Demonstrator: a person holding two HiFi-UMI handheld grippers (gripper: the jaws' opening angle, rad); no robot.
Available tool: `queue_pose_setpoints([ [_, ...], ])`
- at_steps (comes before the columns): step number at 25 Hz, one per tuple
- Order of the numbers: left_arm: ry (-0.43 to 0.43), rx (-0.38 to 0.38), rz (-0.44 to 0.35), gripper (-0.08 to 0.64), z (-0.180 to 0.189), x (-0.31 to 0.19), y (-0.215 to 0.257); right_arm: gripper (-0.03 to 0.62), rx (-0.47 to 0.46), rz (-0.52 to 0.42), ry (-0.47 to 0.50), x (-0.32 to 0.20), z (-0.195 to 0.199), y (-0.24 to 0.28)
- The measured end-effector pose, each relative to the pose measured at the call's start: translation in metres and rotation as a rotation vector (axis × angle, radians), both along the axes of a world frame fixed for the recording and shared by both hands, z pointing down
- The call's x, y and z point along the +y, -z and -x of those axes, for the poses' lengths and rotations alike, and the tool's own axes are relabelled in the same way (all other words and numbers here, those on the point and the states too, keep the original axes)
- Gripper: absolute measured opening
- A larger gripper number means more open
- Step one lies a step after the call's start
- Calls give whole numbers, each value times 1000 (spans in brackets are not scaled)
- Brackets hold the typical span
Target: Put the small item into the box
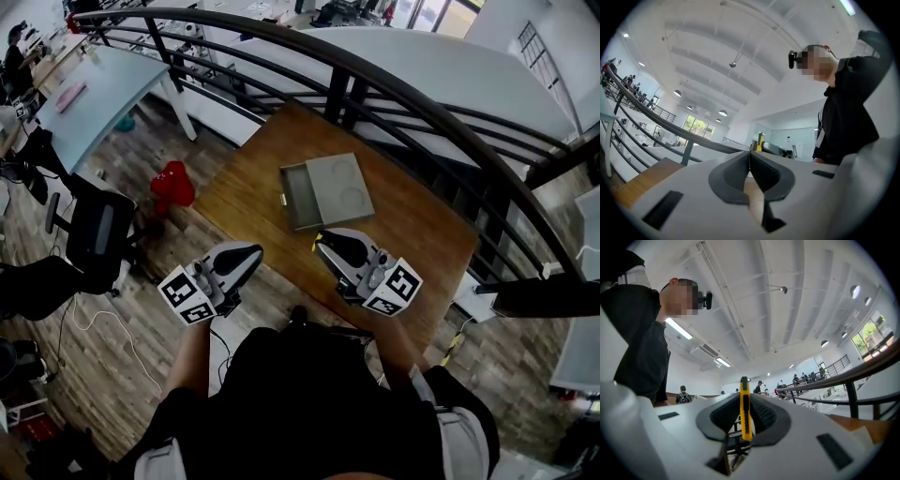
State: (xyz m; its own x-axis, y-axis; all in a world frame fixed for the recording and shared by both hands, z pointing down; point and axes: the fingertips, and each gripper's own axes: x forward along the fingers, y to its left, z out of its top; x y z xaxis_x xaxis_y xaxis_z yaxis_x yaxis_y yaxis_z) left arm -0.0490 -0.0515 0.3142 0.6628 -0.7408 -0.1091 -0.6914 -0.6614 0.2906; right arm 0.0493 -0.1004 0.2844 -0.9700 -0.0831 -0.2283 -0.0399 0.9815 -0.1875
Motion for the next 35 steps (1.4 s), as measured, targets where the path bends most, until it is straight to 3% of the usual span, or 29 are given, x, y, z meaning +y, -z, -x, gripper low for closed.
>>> queue_pose_setpoints([
  [12, -89, 8, 9, 18, 15, -80, -12, 74, -15, 30, -85, -61, 12, -12],
  [23, -214, 26, 3, 18, 82, -155, -9, 72, 60, 45, -211, -117, 71, -17],
  [31, -340, 38, 49, 18, 119, -201, -32, 72, 240, 26, -355, -159, 118, -39],
  [35, -387, 83, 82, 18, 127, -210, -52, 72, 332, 21, -411, -168, 129, -58],
])
